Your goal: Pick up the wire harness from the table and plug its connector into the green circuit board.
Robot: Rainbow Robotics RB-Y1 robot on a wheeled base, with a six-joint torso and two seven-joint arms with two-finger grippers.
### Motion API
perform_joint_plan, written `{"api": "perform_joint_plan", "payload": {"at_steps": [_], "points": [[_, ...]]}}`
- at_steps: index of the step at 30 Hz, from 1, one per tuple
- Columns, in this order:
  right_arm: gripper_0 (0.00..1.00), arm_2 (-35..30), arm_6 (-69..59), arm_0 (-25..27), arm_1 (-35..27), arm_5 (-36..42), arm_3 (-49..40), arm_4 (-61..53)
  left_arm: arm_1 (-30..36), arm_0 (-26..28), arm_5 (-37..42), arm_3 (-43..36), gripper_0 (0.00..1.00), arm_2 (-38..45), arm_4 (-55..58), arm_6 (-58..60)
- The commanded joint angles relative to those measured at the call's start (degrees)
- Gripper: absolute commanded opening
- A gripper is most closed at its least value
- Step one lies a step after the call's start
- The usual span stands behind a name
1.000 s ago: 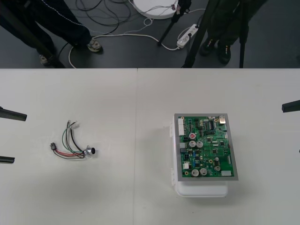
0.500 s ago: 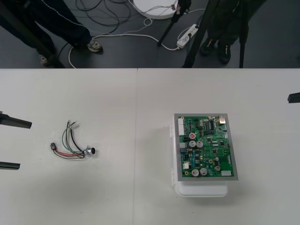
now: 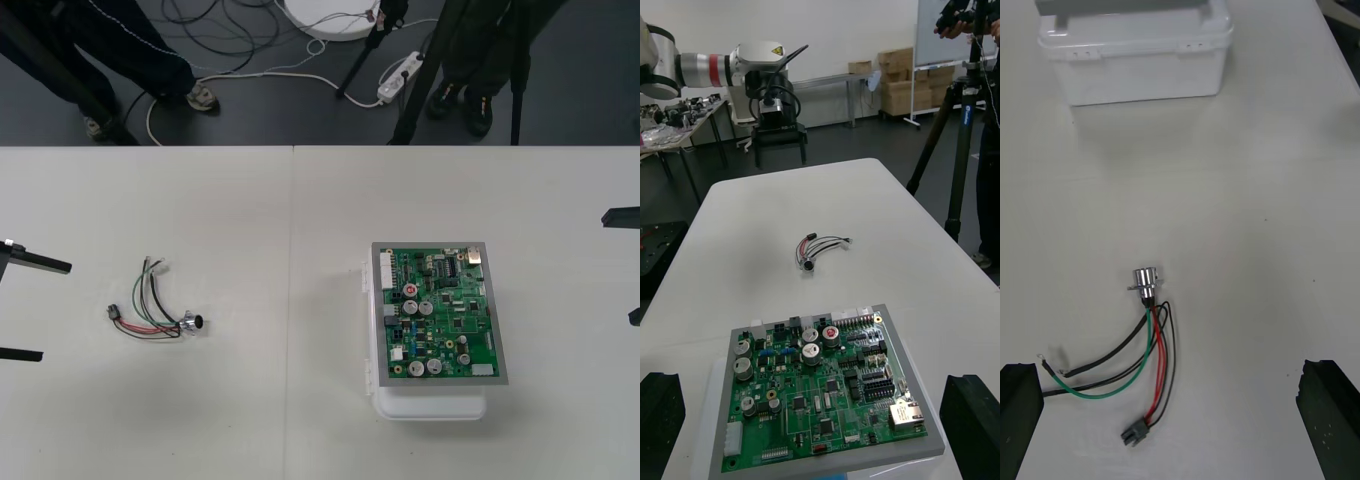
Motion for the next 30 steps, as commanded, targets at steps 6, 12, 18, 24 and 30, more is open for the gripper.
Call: {"api": "perform_joint_plan", "payload": {"at_steps": [6, 12, 18, 24, 30], "points": [[1.00, 8.4, 12.3, 0.7, -3.0, 0.4, 2.2, -6.5, 5.9, -8.1, -0.9, -1.4, 1.00, -13.0, -1.8, -17.8], [1.00, 13.4, 20.1, 0.7, -3.0, -0.5, 4.4, -11.9, 9.3, -11.1, 5.6, -1.4, 1.00, -19.3, -2.1, -28.7], [1.00, 13.4, 23.4, -0.2, -2.0, -0.4, 5.6, -11.7, 11.6, -13.3, 11.2, -1.4, 1.00, -23.6, -2.2, -39.7], [1.00, 13.7, 23.4, -2.5, -1.6, -0.5, 5.1, -7.5, 13.6, -14.6, 17.7, -1.4, 1.00, -27.9, -2.0, -49.9], [1.00, 16.2, 23.5, -4.6, -0.2, -1.5, 5.2, -8.3, 15.1, -17.6, 24.2, -1.4, 1.00, -33.6, -1.0, -62.4]]}}
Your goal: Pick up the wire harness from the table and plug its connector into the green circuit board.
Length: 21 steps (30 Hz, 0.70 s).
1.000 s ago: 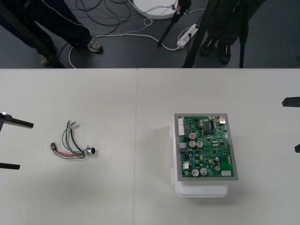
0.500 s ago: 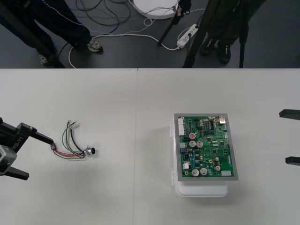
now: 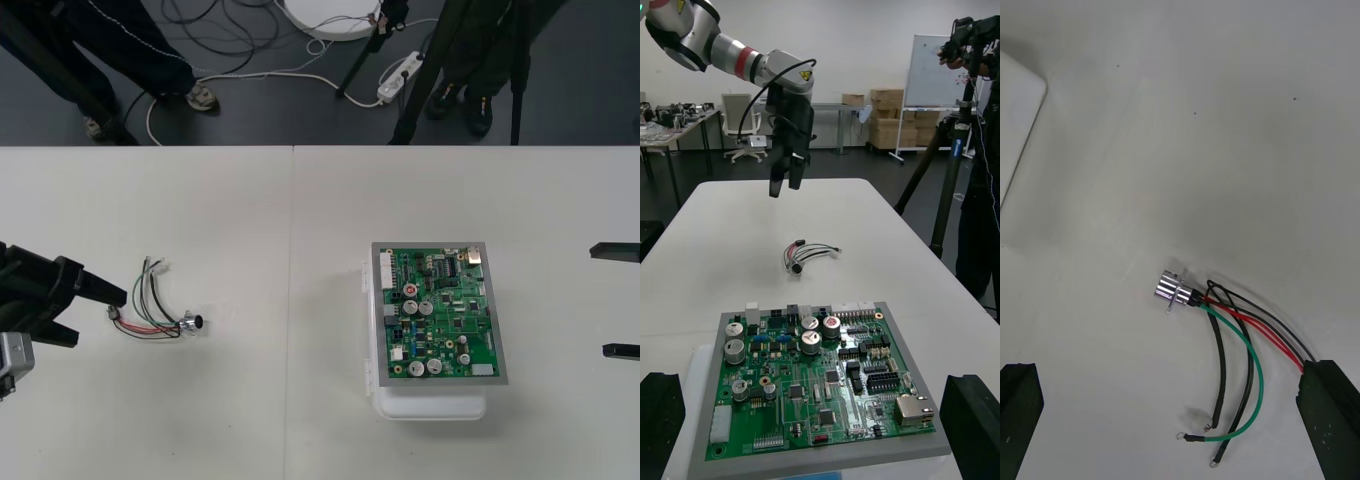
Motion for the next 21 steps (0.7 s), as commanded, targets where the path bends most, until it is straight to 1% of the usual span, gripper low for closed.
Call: {"api": "perform_joint_plan", "payload": {"at_steps": [1, 6, 8, 10, 13, 17, 21], "points": [[1.00, 3.9, 2.8, -4.1, -0.1, -1.8, 0.6, -0.9, 4.2, -5.0, 9.5, -1.2, 1.00, -5.5, 1.2, -11.6], [1.00, 12.7, 3.7, -10.3, -0.1, -4.8, 4.6, -4.4, 6.1, -9.0, 14.5, -1.5, 1.00, -11.1, 4.4, -23.8], [1.00, 15.9, 4.2, -12.9, -0.1, -5.6, 5.9, -5.1, 6.7, -10.6, 15.5, -1.5, 1.00, -12.8, 6.2, -29.3], [1.00, 17.9, 4.8, -14.4, -0.1, -6.0, 6.7, -5.9, 7.1, -11.8, 15.7, -1.5, 1.00, -14.0, 7.6, -33.9], [1.00, 19.7, 5.6, -15.8, -0.1, -6.0, 7.4, -6.7, 7.6, -13.2, 15.7, -2.4, 1.00, -14.5, 8.1, -39.8], [1.00, 20.9, 10.0, -16.9, -0.1, -5.6, 7.7, -8.5, 8.4, -14.7, 15.7, -4.1, 1.00, -14.6, 8.0, -47.0], [1.00, 22.5, 10.8, -18.2, -0.1, -5.0, 7.7, -9.7, 9.2, -15.8, 15.7, -6.3, 1.00, -14.6, 6.8, -53.5]]}}
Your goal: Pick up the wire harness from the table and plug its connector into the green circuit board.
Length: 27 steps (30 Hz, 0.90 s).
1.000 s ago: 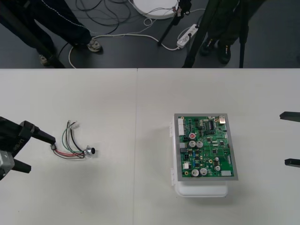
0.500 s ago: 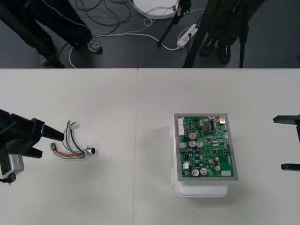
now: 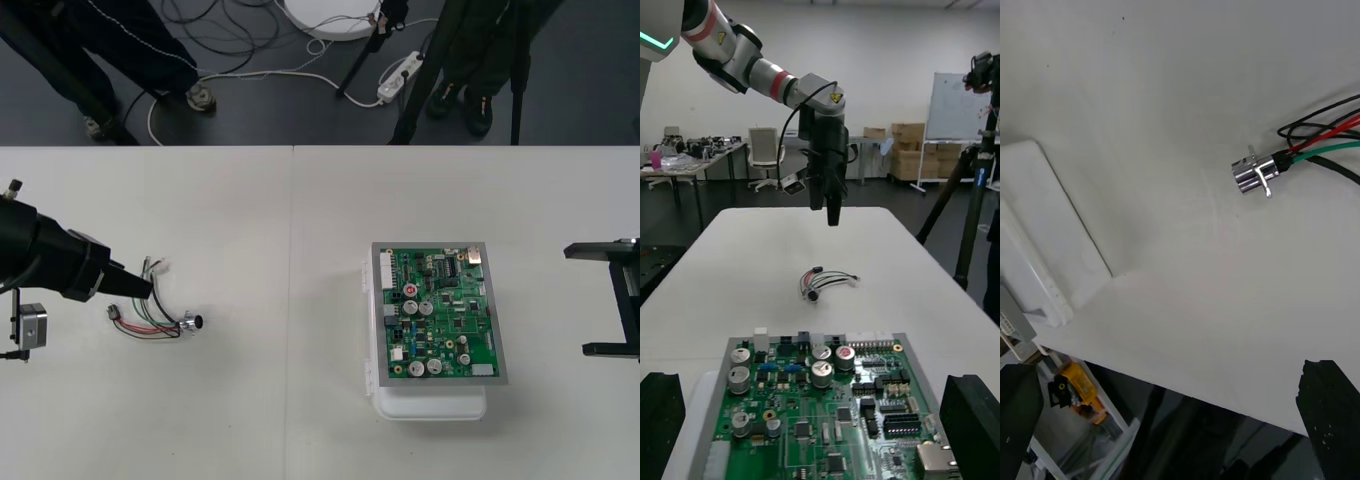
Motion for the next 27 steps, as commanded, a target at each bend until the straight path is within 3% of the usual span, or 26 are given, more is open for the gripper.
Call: {"api": "perform_joint_plan", "payload": {"at_steps": [1, 7, 15, 22, 27], "points": [[1.00, 3.3, 3.2, -3.7, -0.2, 0.1, 0.6, -2.8, 4.1, -3.7, 2.3, -4.1, 1.00, -0.4, -0.8, -8.6], [1.00, 8.9, 4.2, -8.1, 0.0, 0.0, 2.3, -5.9, 5.5, -3.7, 3.0, -6.0, 1.00, -0.4, -1.9, -19.3], [1.00, 9.1, 4.3, -10.3, 2.9, -1.3, 6.5, -4.1, 8.2, -3.9, 5.0, -11.9, 1.00, -0.5, -5.0, -32.5], [1.00, 9.1, 3.0, -10.3, 3.6, -1.4, 7.1, -2.9, 11.0, -4.0, 6.7, -16.7, 1.00, -1.4, -9.8, -33.6], [1.00, 8.9, 2.1, -10.3, 5.4, -1.5, 8.9, -1.5, 13.5, -5.8, 12.9, -19.3, 1.00, -7.2, -14.8, -33.8]]}}
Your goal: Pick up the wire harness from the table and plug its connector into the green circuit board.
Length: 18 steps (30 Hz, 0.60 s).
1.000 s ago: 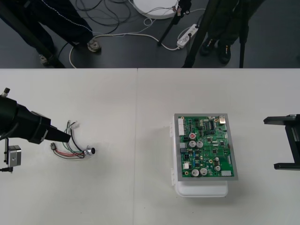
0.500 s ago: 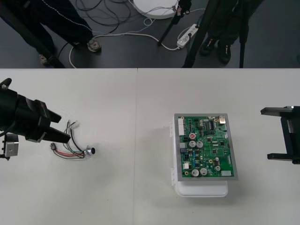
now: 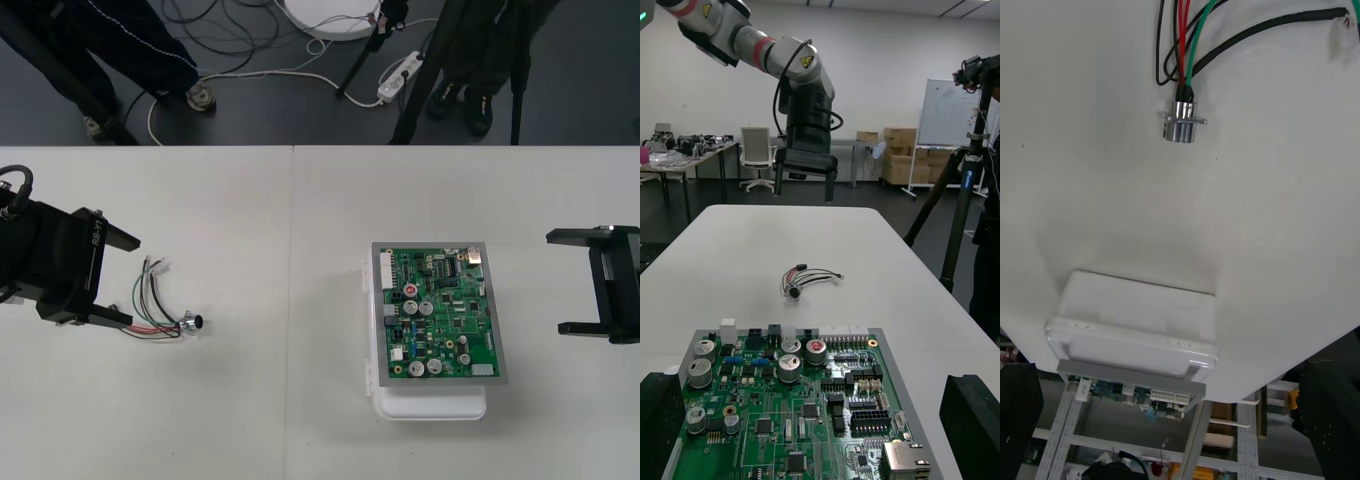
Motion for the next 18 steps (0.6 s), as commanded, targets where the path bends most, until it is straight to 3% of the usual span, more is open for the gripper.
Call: {"api": "perform_joint_plan", "payload": {"at_steps": [1, 11, 18], "points": [[1.00, -0.2, -0.7, -1.6, 2.0, -1.0, 1.8, 1.6, 4.8, -4.5, 8.4, -2.9, 1.00, -6.4, -3.6, 1.0], [1.00, -3.8, -2.0, 1.3, 4.2, -1.0, 2.9, 6.1, 2.9, -18.2, 11.6, -0.8, 1.00, -25.3, -4.4, 1.6], [1.00, -3.8, -2.0, 1.8, 4.2, -1.0, 2.9, 6.1, -1.1, -26.9, 12.1, 5.0, 1.00, -35.4, -4.5, 2.3]]}}
